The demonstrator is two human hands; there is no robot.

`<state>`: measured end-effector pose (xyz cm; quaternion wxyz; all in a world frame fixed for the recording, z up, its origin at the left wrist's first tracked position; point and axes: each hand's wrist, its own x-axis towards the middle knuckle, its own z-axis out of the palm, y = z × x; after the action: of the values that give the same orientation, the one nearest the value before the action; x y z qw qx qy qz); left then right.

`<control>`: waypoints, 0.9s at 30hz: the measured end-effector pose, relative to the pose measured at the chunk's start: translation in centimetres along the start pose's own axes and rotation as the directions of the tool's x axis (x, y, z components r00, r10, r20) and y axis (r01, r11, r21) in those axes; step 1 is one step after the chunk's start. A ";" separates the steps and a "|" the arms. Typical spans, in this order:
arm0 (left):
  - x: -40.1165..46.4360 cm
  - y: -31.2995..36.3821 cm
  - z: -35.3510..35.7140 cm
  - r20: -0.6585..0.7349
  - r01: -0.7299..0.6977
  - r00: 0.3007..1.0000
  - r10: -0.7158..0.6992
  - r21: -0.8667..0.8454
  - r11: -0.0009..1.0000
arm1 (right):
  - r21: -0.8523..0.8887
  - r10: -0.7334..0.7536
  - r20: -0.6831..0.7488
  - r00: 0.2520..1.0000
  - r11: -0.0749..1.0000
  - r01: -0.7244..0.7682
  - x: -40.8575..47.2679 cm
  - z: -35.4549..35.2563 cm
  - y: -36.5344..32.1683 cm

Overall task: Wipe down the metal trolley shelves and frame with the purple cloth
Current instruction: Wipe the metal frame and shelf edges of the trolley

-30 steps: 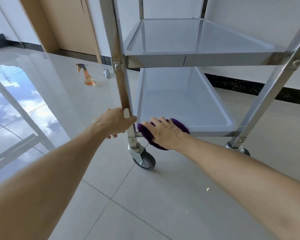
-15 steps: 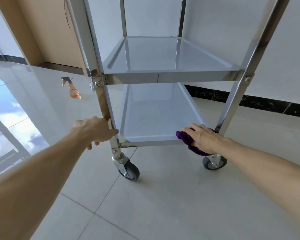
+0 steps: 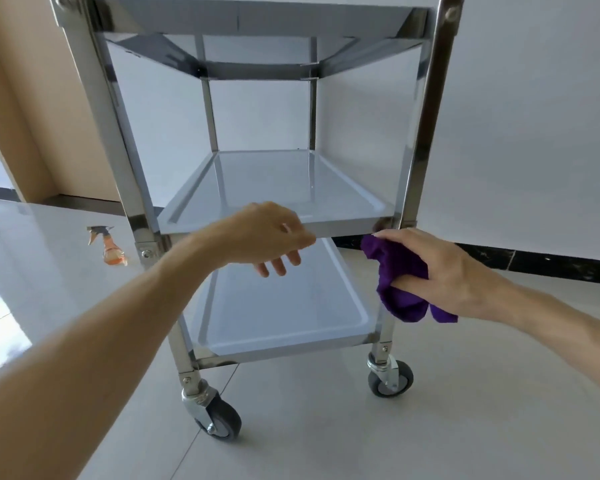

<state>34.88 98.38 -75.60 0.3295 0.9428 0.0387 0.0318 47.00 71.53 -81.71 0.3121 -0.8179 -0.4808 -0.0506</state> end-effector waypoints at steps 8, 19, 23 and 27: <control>6.8 9.9 5.6 -0.378 -0.310 0.913 0.154 -0.396 0.864 | -0.079 0.176 0.024 0.984 0.982 -0.173 -2.2 -4.9 3.1; 9.9 11.3 8.5 -0.399 -0.292 0.916 0.042 -0.592 0.751 | -0.001 0.282 -0.100 0.954 0.959 -0.283 -1.3 -5.0 5.4; 8.5 9.7 6.9 -0.324 -0.257 0.943 0.071 -0.577 0.775 | 0.076 0.284 -0.150 0.947 0.958 -0.275 0.3 -4.3 4.9; 5.8 7.5 4.5 -0.263 -0.258 0.956 0.130 -0.547 0.796 | 0.122 0.259 -0.127 0.958 0.962 -0.244 2.4 -3.0 3.6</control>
<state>41.39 90.28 -74.20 0.5878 0.7888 -0.0353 0.1759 51.86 70.43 -80.04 0.3916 -0.8493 -0.3514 -0.0430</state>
